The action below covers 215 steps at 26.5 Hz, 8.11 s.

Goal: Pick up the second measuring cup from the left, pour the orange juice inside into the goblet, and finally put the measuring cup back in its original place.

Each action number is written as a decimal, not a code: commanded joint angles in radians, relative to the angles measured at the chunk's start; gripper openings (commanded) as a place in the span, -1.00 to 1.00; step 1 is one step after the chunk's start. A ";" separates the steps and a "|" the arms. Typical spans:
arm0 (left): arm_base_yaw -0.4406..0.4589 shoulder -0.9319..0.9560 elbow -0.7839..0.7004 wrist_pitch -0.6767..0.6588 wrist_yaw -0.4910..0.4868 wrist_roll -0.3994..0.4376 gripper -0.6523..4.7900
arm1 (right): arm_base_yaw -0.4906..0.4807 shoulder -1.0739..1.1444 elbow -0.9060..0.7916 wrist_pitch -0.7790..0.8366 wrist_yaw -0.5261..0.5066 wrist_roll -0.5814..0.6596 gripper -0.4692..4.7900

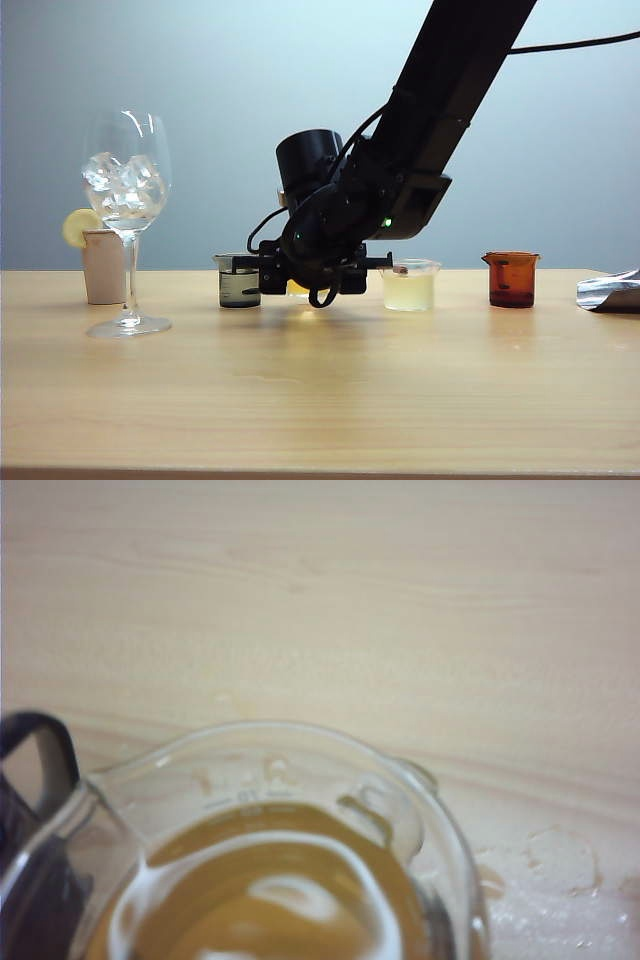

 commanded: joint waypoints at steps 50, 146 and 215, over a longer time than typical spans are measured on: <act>0.000 -0.002 0.008 0.013 0.005 -0.003 -0.78 | 0.021 -0.497 0.100 -0.405 -0.603 -0.185 -0.83; 0.000 -0.003 0.008 -0.002 0.003 -0.003 -0.78 | 0.077 -0.311 0.286 -0.473 -0.662 -0.833 -0.83; 0.000 -0.003 0.008 -0.002 0.003 -0.004 -0.78 | 0.094 -0.310 0.295 -0.457 -0.602 -1.202 -0.83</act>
